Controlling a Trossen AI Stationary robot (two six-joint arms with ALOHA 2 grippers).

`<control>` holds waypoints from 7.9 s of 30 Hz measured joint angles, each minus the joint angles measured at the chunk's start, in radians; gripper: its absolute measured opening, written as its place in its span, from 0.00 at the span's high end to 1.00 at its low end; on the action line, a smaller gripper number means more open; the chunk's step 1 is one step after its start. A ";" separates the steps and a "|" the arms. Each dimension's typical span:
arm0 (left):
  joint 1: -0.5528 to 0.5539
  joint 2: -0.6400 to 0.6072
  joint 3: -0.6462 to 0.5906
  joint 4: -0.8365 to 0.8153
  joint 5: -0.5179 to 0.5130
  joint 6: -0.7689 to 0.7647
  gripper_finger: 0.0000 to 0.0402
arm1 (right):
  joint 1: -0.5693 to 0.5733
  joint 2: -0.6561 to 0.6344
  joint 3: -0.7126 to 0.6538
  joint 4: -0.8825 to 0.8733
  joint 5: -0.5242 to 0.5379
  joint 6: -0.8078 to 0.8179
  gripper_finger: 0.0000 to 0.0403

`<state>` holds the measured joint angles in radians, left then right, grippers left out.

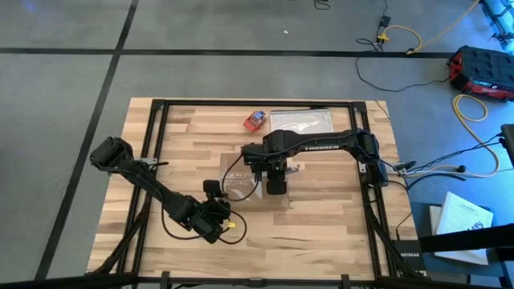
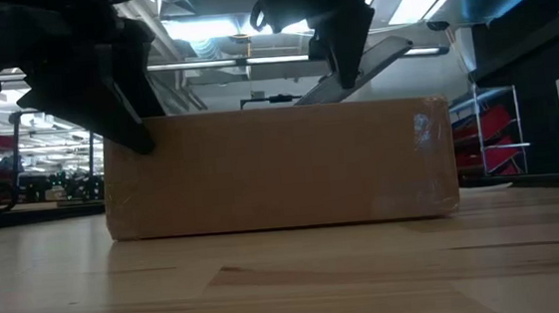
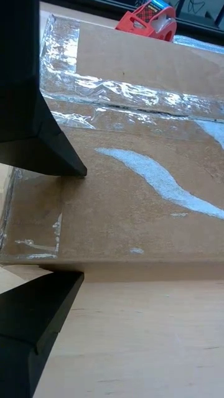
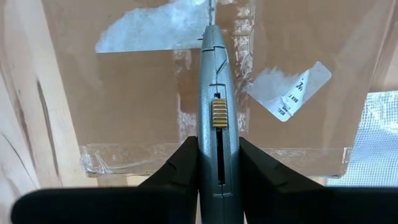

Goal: Unpack boxes
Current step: Open the box using the silver cutter

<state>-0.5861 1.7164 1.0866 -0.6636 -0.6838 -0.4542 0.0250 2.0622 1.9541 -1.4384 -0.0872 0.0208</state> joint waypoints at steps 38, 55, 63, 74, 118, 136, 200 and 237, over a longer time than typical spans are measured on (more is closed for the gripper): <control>0.000 0.000 0.000 0.000 0.000 0.006 0.41 | 0.002 0.018 0.000 -0.068 0.039 -0.007 0.84; 0.000 0.000 0.000 0.000 0.000 0.005 0.41 | 0.002 0.018 0.000 -0.130 0.044 -0.026 0.84; 0.000 0.000 0.000 0.000 0.000 0.005 0.41 | 0.002 0.018 0.000 -0.134 0.043 -0.022 0.84; 0.000 0.000 0.000 0.000 0.000 0.005 0.41 | 0.002 0.018 0.000 -0.134 0.041 -0.018 0.84; 0.000 0.000 0.000 0.000 0.000 -0.002 0.41 | 0.002 0.017 0.000 -0.133 0.029 -0.023 0.84; 0.000 0.000 0.000 0.000 0.000 -0.003 0.41 | 0.002 0.017 0.000 -0.133 0.017 -0.032 0.84; 0.023 0.000 0.000 0.002 0.003 -0.017 0.41 | 0.021 -0.448 -0.575 0.273 0.076 0.057 0.84; 0.035 0.000 0.000 0.008 -0.002 -0.010 0.41 | -0.015 -0.262 -0.351 0.123 0.043 -0.052 0.84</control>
<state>-0.5514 1.7168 1.0863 -0.6556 -0.6853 -0.4641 0.0097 1.7997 1.6033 -1.3154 -0.0444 -0.0308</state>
